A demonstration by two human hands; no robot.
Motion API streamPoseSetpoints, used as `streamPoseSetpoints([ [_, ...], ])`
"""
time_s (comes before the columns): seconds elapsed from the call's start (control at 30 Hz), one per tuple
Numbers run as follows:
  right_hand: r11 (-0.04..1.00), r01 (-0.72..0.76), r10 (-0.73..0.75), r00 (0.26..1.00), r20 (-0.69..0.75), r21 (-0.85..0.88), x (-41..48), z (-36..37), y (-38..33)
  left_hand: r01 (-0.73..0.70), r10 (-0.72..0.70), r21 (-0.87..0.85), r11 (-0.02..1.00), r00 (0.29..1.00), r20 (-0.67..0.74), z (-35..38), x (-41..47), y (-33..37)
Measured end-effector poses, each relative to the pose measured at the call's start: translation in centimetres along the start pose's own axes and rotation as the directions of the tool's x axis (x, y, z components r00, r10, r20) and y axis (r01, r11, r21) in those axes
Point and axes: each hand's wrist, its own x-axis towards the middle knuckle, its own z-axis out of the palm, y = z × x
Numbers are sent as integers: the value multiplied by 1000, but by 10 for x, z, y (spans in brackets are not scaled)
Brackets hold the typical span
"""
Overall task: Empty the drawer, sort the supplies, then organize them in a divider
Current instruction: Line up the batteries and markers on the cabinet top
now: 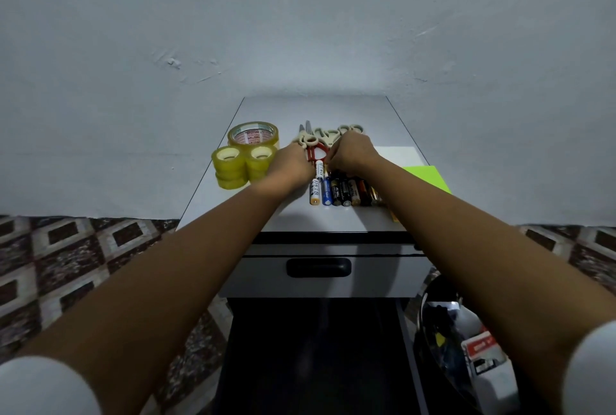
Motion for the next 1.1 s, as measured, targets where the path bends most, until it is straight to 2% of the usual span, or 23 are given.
streamPoseSetpoints([
  [0.37, 1000, 14, -15, 999, -37, -9, -1, -1, 3, -3, 3, 11, 1000, 1000, 8, 1, 1, -4],
  [0.67, 997, 16, -8, 995, -97, 80, -17, -16, -2, -24, 24, 30, 999, 1000, -13, -4, -8, 1],
  [0.97, 949, 67, -38, 994, -98, 310, -82, -44, -11, -121, 122, 11, 993, 990, -77, -19, -51, 9],
  [1.1, 924, 73, -44, 995, -85, 375, -123, -46, -10, -174, 168, -75, 982, 982, -83, -23, -91, 0],
])
